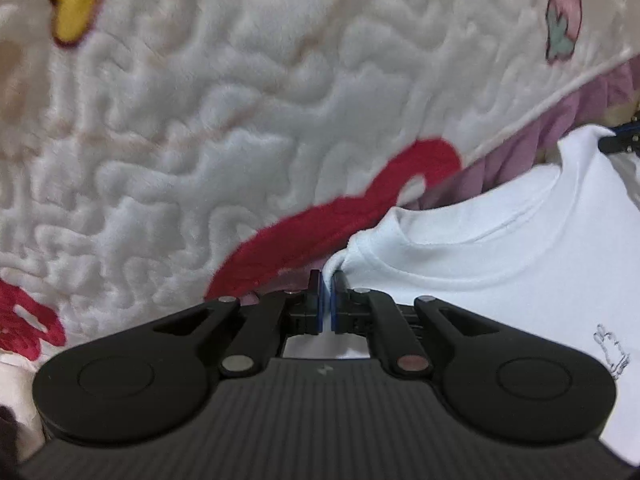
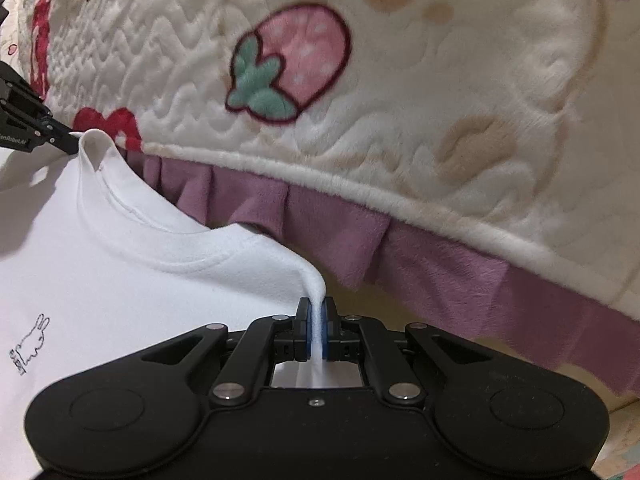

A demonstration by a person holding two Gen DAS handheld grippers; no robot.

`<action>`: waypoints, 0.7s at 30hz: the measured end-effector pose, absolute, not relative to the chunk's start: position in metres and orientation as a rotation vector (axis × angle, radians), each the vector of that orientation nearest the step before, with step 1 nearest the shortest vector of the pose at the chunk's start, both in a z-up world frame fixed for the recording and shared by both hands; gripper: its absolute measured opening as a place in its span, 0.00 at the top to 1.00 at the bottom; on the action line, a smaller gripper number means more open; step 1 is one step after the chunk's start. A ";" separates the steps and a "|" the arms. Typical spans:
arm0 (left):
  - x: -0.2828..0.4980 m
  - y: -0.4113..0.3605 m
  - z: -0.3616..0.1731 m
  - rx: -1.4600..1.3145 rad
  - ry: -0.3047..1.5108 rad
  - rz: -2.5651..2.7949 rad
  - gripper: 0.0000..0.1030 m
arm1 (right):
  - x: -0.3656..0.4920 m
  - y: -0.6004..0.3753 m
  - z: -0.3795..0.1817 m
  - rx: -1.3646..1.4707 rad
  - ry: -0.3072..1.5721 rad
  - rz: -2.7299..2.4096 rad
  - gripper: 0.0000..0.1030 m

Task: Fold clothes

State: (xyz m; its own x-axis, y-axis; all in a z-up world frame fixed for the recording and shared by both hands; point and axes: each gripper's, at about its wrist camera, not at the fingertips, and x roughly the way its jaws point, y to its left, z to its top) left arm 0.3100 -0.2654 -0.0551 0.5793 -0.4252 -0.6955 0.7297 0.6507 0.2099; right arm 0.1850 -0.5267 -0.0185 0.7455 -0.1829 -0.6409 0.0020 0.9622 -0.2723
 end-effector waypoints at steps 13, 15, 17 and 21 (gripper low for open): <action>0.272 -0.289 -0.088 0.712 0.552 -0.512 0.37 | 0.124 -0.593 -0.030 0.132 0.724 -0.183 0.70; 0.254 -0.288 -0.070 0.584 0.600 -0.621 0.37 | 0.084 -0.618 -0.025 0.265 0.731 -0.201 0.69; 0.234 -0.295 -0.057 0.498 0.643 -0.715 0.37 | 0.041 -0.644 -0.023 0.390 0.731 -0.235 0.66; 0.175 -0.338 -0.047 0.486 0.655 -0.907 0.37 | -0.056 -0.694 -0.027 0.555 0.700 -0.376 0.56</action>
